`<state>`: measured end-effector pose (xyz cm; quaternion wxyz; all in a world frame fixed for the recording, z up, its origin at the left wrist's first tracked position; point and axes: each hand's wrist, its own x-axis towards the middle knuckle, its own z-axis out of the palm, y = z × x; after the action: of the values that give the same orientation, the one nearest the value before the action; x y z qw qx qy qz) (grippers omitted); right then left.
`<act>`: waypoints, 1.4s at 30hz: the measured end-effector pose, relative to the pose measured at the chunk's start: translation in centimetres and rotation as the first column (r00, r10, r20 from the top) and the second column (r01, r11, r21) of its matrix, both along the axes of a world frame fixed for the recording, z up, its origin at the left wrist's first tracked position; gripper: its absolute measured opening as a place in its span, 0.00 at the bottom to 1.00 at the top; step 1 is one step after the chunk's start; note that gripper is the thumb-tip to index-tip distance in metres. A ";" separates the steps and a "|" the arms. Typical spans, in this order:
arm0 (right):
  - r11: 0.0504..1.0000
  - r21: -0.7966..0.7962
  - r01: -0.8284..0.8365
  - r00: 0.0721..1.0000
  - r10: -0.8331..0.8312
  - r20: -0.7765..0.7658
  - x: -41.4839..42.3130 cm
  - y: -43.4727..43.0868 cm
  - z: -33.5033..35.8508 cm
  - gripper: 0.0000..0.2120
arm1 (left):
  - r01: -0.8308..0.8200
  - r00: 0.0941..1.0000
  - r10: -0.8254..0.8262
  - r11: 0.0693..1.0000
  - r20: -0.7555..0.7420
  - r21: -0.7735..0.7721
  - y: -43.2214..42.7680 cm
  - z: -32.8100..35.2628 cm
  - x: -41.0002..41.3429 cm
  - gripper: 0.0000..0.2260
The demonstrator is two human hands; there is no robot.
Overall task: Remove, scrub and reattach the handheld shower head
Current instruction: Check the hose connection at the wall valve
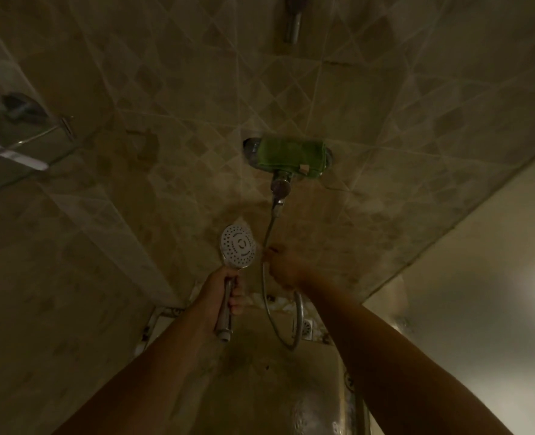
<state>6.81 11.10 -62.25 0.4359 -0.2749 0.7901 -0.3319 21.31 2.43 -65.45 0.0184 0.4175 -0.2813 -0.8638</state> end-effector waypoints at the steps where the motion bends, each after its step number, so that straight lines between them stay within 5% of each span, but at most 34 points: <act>1: 1.000 -0.002 -0.008 1.000 0.008 -0.001 0.1 -0.1 0.1 0.12 | 0.019 1.000 -0.019 1.000 0.000 0.002 0.0 0.0 0.2 0.13; 11: 0.989 0.151 -0.003 0.994 -0.013 0.109 -1.0 0.9 0.6 0.12 | 0.096 0.995 -0.097 0.995 -0.013 -0.014 -0.8 0.4 1.4 0.13; 31: 0.990 0.043 0.133 0.970 -0.139 0.197 0.0 0.0 -0.6 0.10 | 0.090 0.987 -0.069 0.985 0.148 -0.144 -0.1 1.3 1.2 0.15; 42: 0.993 -0.090 0.082 0.958 -0.104 -0.268 -4.4 -4.8 0.4 0.14 | -0.071 0.988 0.090 0.985 0.125 -0.156 -0.6 1.5 -2.8 0.15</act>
<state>2.38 6.33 -61.82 0.2962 -0.2974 0.8408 -0.3418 18.50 1.82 -63.95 0.0663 0.4820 -0.3293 -0.8093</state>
